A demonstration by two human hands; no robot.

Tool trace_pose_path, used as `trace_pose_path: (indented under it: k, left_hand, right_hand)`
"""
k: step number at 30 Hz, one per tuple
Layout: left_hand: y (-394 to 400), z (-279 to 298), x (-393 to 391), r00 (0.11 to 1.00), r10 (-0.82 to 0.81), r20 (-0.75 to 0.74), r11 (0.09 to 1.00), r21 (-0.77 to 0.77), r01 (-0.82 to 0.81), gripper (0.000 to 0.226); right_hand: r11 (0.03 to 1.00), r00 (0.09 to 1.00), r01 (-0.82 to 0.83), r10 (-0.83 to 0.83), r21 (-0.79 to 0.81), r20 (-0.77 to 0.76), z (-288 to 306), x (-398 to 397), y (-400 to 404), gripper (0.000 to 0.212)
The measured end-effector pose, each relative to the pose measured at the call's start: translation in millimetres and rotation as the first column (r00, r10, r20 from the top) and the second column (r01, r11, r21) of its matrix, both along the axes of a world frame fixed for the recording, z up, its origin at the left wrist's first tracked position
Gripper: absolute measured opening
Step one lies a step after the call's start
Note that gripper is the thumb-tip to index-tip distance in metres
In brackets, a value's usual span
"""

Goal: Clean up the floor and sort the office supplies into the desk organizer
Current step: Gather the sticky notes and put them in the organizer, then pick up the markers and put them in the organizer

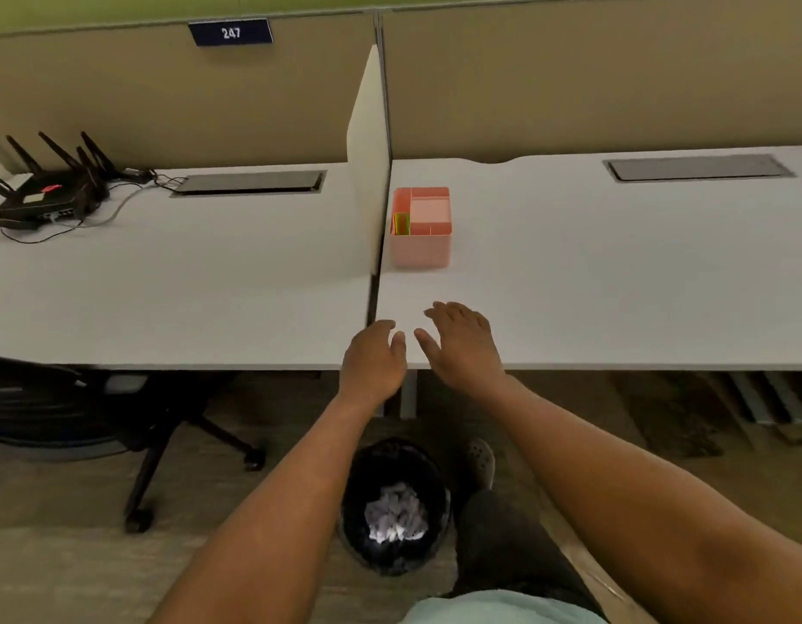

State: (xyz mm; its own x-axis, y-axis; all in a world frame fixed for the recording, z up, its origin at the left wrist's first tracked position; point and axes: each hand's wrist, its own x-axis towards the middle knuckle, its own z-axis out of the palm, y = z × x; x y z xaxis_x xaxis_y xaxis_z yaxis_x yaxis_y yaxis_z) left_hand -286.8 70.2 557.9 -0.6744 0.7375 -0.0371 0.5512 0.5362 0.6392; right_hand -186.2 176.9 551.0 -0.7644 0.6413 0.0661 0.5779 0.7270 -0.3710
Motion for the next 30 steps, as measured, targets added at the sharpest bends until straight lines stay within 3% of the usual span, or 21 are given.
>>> trace_pose_path:
  k: [9,20,26,30]
  left_hand:
    - [-59.4,-7.8,92.8,0.99,-0.143,0.01,0.988,-0.055,0.143,0.041]
    - [-74.0,-50.4,173.3,0.974,-0.15,0.169,0.983,-0.079,0.165,0.039]
    - [-61.8,-120.3,248.0,0.962,-0.088,0.257,0.983,-0.134,0.125,0.033]
    - [-61.0,-183.8,312.8,0.939,0.03,0.344,0.966,-0.25,0.061,0.028]
  right_hand:
    - [0.987,0.985,0.158,-0.157,-0.004,0.068,10.6,139.3,-56.3,0.051]
    - [0.922,0.93,0.358,-0.338,-0.145,0.144,-31.9,299.5,-67.1,0.055]
    - [0.88,0.904,0.413,-0.367,-0.233,0.218,-88.1,385.5,-48.6,0.058]
    - [0.872,0.91,0.393,-0.325,-0.291,0.257,-148.3,433.6,-29.0,0.048]
